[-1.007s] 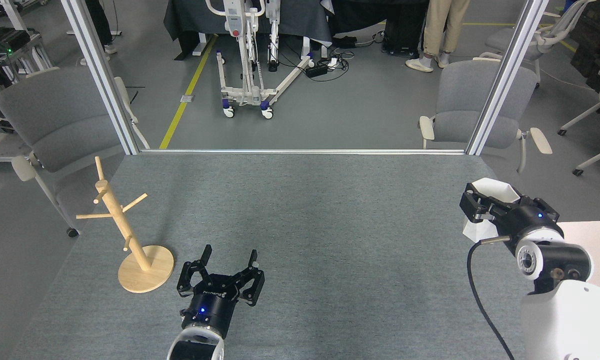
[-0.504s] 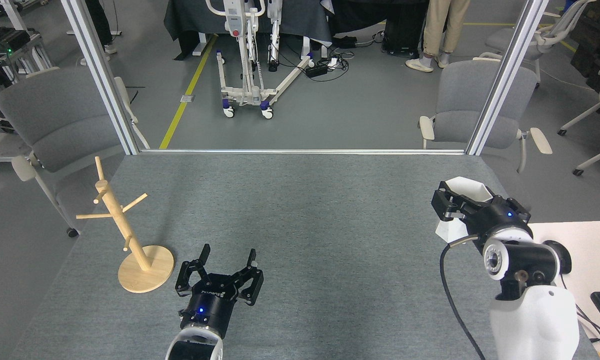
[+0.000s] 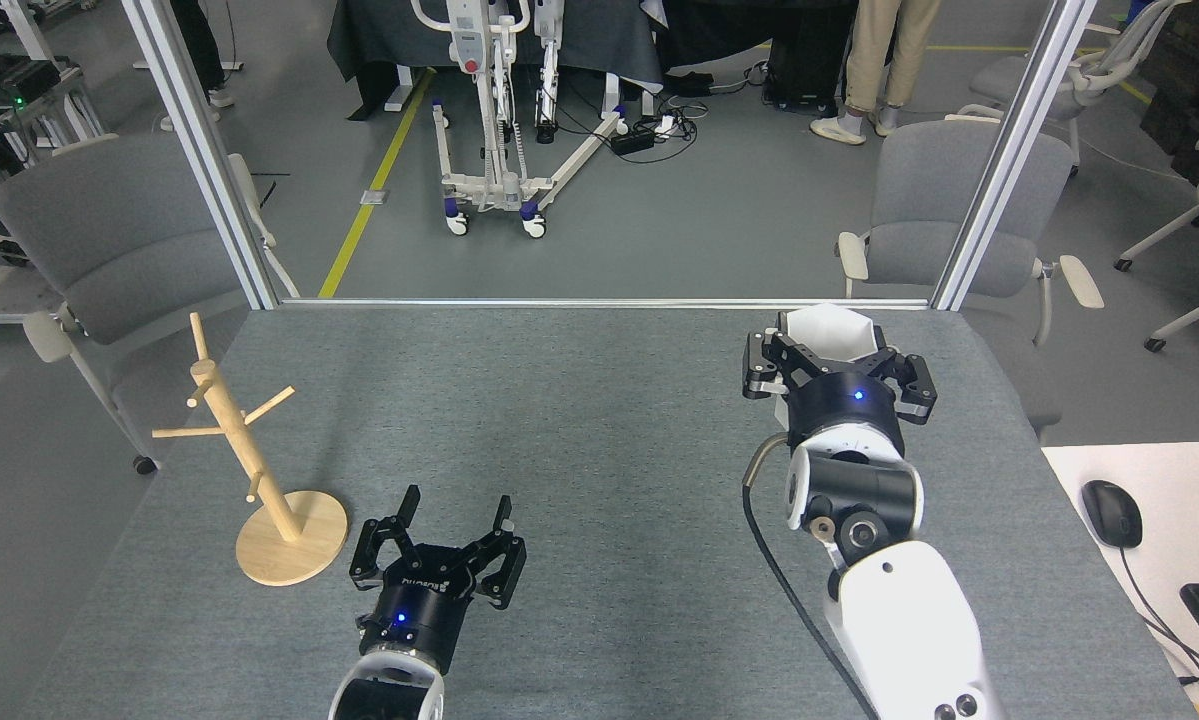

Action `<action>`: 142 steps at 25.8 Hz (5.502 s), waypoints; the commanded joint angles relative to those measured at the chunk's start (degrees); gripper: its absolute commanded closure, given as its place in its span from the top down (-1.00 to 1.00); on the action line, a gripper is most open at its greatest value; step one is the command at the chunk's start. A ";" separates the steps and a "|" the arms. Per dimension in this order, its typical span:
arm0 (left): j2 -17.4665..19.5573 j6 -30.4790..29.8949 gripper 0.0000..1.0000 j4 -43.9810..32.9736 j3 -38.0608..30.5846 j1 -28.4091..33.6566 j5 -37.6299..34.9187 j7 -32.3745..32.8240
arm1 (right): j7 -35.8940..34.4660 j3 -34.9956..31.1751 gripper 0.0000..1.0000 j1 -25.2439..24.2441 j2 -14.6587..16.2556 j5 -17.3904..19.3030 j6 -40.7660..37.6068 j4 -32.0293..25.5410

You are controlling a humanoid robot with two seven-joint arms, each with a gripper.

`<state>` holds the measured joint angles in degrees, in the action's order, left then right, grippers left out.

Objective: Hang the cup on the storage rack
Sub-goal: 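Lift the cup with the right gripper and carry it toward the table center, then bring the left gripper under the cup held by the right gripper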

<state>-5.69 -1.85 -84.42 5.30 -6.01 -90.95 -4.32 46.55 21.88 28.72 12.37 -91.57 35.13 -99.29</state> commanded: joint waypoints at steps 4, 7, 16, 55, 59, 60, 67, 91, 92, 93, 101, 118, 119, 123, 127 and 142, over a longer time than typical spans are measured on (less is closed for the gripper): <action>1.91 -0.17 0.99 0.48 0.15 0.39 -0.72 -0.43 | 0.12 4.05 -1.00 -0.42 -2.70 -4.58 4.59 0.41; 3.06 -2.28 0.99 0.04 2.08 0.39 -1.16 -0.60 | 0.21 5.28 -1.00 -0.07 -2.88 -5.19 6.26 0.50; 2.88 -2.80 0.99 0.39 16.67 -5.77 -8.80 -1.22 | 0.12 7.30 -1.00 -0.33 -5.08 -5.37 6.79 1.11; -1.60 -31.19 0.99 11.64 15.97 -17.54 -6.26 0.10 | 0.03 10.55 -1.00 -0.86 -6.40 -5.11 7.32 4.80; -2.39 -30.67 0.99 15.07 16.32 -19.21 -6.26 2.30 | 0.03 11.34 -1.00 -0.77 -6.40 -5.11 7.41 4.80; -2.39 -30.05 0.99 15.42 16.32 -19.65 -6.17 2.56 | 0.03 11.34 -1.00 -0.86 -6.40 -5.11 7.41 4.89; -2.39 -27.24 0.99 17.71 15.70 -21.41 -5.64 2.30 | -0.06 11.60 -1.00 -0.77 -6.40 -5.11 7.41 4.89; -2.57 -26.80 0.99 24.21 16.32 -27.91 -2.65 6.25 | -0.32 11.61 -1.00 -0.86 -6.48 -5.11 7.41 5.68; -2.57 -26.80 0.99 24.65 16.32 -28.70 -1.60 6.78 | -0.32 11.61 -1.00 -0.86 -6.48 -5.11 7.41 5.68; -2.57 -26.89 0.99 25.00 16.32 -29.41 -0.10 7.40 | -0.32 11.61 -1.00 -0.95 -6.48 -5.11 7.41 5.68; -2.57 -28.73 0.99 27.29 16.41 -31.87 8.95 11.88 | -0.41 11.61 -1.00 -0.95 -6.40 -5.11 7.41 5.68; -2.57 -19.15 0.98 26.94 16.76 -31.61 8.77 3.26 | -0.58 11.43 -1.00 -1.39 -5.78 -4.75 7.41 5.86; -2.48 -19.06 0.98 26.94 16.85 -31.61 8.69 2.91 | -0.58 11.43 -1.00 -1.56 -5.78 -4.75 7.41 5.86; -2.39 -16.08 0.98 27.02 20.10 -31.26 8.25 2.65 | -0.67 11.52 -1.00 -2.00 -5.87 -4.75 7.41 6.39; -2.39 -13.17 0.98 26.85 20.28 -31.17 7.81 2.56 | -0.67 11.78 -1.00 -2.09 -6.04 -4.84 7.32 6.39; -2.22 -11.15 0.98 26.94 20.28 -30.20 -1.16 0.19 | -0.67 15.47 -1.00 -1.91 -7.27 -4.84 7.41 6.47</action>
<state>-7.87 -17.15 -57.46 25.58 -36.50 -91.80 -3.93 45.84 37.26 26.87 5.16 -96.41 42.40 -92.85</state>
